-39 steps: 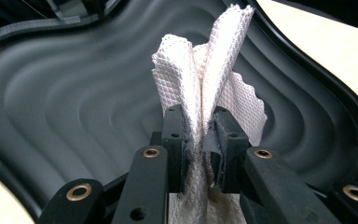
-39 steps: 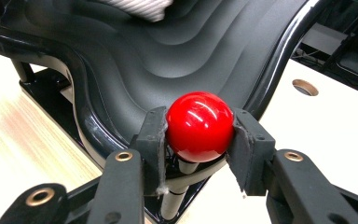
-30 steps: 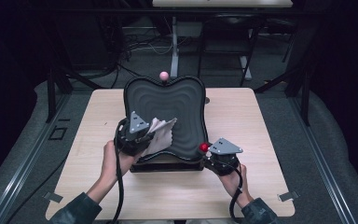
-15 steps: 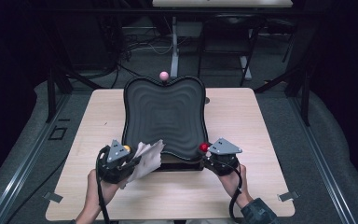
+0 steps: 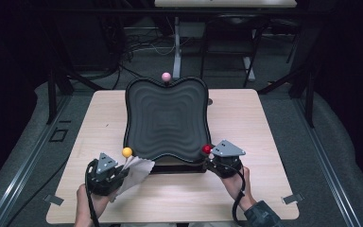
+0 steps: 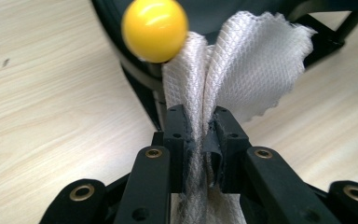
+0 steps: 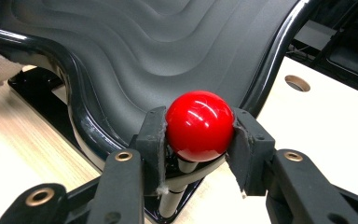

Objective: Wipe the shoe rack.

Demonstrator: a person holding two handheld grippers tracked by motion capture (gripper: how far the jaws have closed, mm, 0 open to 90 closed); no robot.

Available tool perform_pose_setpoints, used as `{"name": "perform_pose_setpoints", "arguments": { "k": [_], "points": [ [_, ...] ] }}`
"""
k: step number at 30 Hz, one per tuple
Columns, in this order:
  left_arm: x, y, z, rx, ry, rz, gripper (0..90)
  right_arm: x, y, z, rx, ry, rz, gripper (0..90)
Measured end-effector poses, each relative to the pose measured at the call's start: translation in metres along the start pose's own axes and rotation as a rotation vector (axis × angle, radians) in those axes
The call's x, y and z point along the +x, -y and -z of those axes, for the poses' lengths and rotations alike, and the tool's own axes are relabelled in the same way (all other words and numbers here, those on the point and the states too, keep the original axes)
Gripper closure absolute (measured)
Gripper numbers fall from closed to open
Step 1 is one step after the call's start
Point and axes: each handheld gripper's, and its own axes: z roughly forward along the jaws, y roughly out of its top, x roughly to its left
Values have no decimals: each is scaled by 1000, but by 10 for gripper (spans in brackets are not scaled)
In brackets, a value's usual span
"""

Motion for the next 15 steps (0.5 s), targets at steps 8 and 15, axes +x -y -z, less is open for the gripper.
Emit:
{"name": "perform_pose_setpoints", "arguments": {
  "k": [8,15],
  "points": [
    [0,-4,-3,-18,-9,2,779,0,0,0,-4,-3,0,598],
    [-7,-7,-6,-21,14,-18,781,0,0,0,-2,-2,3,598]
  ]
}}
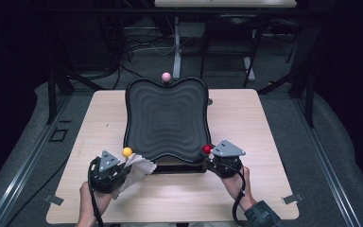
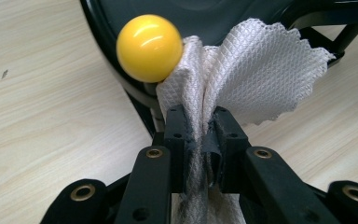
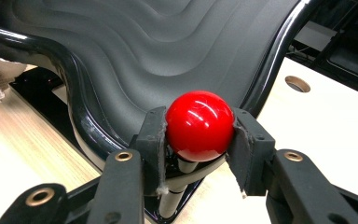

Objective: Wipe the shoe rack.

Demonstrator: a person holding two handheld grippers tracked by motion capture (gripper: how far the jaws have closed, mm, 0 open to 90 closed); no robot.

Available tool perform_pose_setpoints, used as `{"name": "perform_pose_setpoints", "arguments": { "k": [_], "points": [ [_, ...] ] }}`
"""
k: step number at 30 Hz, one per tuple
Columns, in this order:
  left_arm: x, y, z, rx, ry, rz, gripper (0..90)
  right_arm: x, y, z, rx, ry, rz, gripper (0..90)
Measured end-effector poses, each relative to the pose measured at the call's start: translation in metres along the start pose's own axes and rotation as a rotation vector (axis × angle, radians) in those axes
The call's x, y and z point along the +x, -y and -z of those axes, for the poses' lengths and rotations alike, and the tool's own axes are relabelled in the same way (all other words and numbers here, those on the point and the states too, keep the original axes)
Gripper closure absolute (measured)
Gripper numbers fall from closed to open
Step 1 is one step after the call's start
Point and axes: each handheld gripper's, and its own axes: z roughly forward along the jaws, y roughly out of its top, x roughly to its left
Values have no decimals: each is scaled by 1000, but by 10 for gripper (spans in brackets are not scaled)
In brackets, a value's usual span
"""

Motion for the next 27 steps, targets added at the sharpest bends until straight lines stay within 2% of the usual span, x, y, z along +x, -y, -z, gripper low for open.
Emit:
{"name": "perform_pose_setpoints", "arguments": {
  "k": [10,22,27],
  "points": [
    [-18,-9,-8,-18,30,-26,779,0,1,-1,-10,5,2,598],
    [-38,-20,-20,-19,69,-76,778,0,0,0,-7,0,2,598],
    [-44,-26,-26,-20,79,-84,778,0,0,0,-7,0,3,598]
  ]
}}
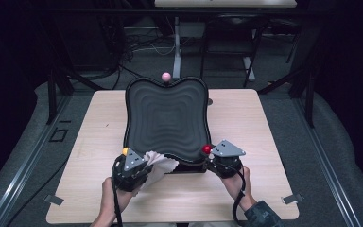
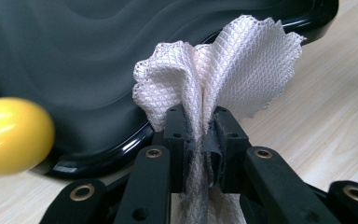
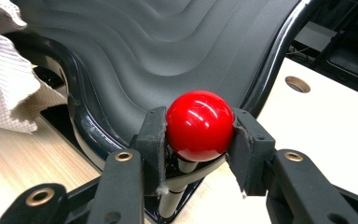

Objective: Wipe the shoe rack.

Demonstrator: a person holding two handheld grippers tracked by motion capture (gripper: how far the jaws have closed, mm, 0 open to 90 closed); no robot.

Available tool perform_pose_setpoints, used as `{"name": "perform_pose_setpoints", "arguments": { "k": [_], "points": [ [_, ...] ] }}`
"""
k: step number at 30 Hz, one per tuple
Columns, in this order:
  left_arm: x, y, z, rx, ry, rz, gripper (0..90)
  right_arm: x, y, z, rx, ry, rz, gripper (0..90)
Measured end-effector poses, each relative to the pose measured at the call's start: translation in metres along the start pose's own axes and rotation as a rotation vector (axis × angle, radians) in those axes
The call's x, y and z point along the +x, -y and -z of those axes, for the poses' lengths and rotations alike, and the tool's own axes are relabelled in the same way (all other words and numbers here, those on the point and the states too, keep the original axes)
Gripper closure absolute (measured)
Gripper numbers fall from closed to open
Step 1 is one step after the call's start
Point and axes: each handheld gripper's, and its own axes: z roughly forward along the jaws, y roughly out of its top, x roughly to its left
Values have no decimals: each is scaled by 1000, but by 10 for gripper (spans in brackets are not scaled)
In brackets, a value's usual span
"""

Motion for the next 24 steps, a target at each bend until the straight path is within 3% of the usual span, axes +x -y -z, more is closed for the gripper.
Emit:
{"name": "perform_pose_setpoints", "arguments": {
  "k": [13,24],
  "points": [
    [-13,-14,-19,-5,24,-11,774,-1,-1,1,11,-7,3,598],
    [-36,-26,-34,-13,76,-50,773,-3,-1,0,10,-25,3,598]
  ]
}}
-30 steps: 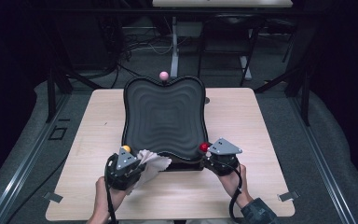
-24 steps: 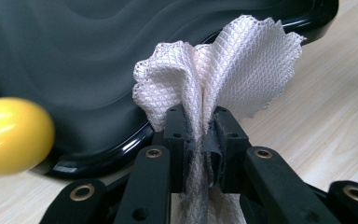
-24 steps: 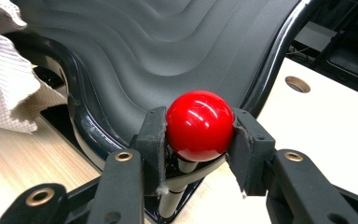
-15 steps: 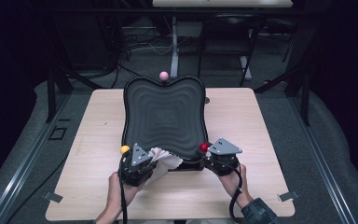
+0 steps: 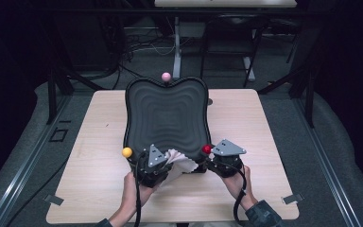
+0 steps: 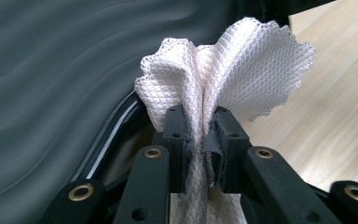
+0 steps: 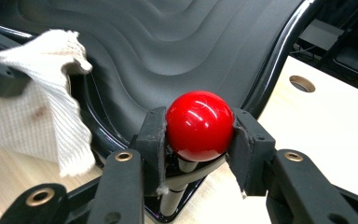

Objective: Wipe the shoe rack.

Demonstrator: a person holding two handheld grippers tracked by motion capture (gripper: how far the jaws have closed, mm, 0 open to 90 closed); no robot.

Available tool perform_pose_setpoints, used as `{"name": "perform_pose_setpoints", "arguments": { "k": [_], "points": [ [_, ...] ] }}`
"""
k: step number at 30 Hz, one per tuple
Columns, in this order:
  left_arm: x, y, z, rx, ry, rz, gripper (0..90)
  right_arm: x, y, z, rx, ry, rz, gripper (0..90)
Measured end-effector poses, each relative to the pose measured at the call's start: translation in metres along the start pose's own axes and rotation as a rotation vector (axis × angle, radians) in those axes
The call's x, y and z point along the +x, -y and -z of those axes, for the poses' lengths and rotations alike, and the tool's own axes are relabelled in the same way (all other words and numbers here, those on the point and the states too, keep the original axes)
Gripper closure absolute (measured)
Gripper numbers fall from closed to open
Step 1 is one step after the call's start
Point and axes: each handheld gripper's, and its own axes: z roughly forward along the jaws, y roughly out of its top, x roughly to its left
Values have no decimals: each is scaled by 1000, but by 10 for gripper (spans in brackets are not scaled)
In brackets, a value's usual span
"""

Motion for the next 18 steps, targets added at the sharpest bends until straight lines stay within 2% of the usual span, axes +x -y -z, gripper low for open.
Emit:
{"name": "perform_pose_setpoints", "arguments": {
  "k": [9,18],
  "points": [
    [-22,-11,-13,-17,53,-34,771,0,0,0,-4,-1,-2,598],
    [-36,-17,-24,-27,90,-45,771,-1,0,0,-2,-2,-4,598]
  ]
}}
